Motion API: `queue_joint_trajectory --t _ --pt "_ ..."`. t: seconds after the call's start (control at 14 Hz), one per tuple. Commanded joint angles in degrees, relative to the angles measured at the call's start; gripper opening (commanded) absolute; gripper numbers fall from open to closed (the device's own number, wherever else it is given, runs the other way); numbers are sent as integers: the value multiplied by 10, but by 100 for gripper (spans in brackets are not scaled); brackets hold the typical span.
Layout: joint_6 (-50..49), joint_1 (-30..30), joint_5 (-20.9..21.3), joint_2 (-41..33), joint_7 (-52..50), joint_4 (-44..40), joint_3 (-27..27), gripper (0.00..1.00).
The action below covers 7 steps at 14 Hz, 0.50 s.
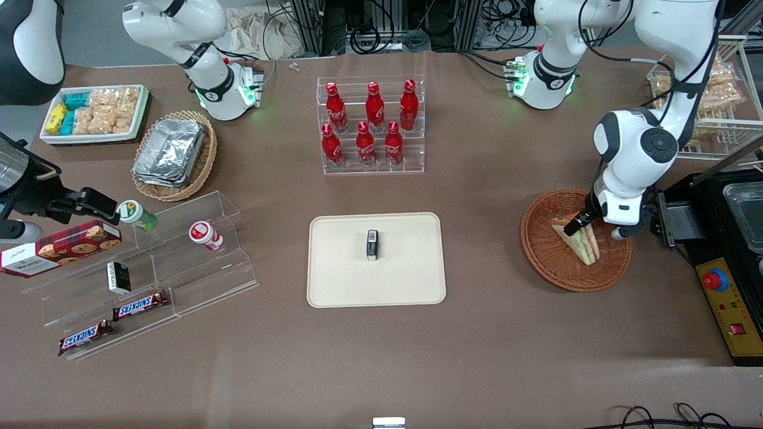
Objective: Place sandwich from basket to tray
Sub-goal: 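Lower the open left gripper around the sandwich's crust edge, then close the left gripper on the sandwich and lift it from the basket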
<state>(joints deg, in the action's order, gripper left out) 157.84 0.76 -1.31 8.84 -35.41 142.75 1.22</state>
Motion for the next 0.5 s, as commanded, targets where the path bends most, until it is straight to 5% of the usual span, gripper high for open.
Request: queue_joint_trajectory --t 0.0,0.07,0.43 --pt "54 -12 14 7 -38 12 3 31" --pt "53 -12 14 6 -38 9 4 0" --pt "48 -21 14 -18 -40 -5 6 0"
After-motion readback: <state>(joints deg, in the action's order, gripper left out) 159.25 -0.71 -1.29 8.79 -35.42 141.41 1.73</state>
